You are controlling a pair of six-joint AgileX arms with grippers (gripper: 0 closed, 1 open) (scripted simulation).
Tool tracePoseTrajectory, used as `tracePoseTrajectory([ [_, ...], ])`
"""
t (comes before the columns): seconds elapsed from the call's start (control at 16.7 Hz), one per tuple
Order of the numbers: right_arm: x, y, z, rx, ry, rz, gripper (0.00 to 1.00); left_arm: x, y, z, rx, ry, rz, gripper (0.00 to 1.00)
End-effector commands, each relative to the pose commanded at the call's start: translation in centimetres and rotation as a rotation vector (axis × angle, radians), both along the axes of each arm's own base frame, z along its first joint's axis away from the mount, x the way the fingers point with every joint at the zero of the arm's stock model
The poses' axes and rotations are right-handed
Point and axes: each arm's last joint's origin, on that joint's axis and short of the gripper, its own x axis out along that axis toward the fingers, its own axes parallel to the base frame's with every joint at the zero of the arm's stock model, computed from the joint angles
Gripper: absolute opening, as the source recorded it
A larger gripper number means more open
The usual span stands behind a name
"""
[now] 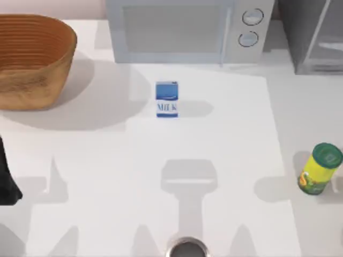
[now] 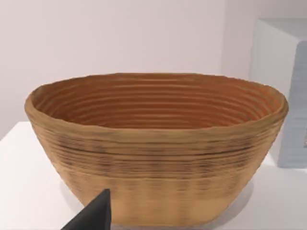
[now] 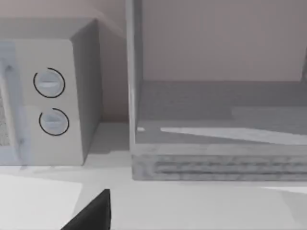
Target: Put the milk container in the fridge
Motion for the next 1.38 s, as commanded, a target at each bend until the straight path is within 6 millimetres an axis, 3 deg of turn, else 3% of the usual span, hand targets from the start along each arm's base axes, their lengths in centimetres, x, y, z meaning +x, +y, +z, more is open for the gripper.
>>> tracePoseTrajectory([
  [0.24,0.1,0.2,0.4,0.004,0.004,0.014,1.00,0.0,0.0,0.0,0.000,0.000,0.000,1.00],
  [0.48,1.0,1.2,2.6,0.015,0.041,0.063,1.00,0.0,0.0,0.0,0.000,0.000,0.000,1.00],
  [0.78,5.4,4.4,5.8,0.017,0.162,0.104,1.00,0.0,0.0,0.0,0.000,0.000,0.000,1.00],
  [0.96,10.1,8.4,6.5,0.009,0.237,0.112,1.00,0.0,0.0,0.0,0.000,0.000,0.000,1.00],
  [1.08,13.4,12.0,5.8,0.003,0.270,0.106,1.00,0.0,0.0,0.0,0.000,0.000,0.000,1.00],
  [1.38,19.8,21.8,0.7,0.001,0.276,0.064,1.00,0.0,0.0,0.0,0.000,0.000,0.000,1.00],
])
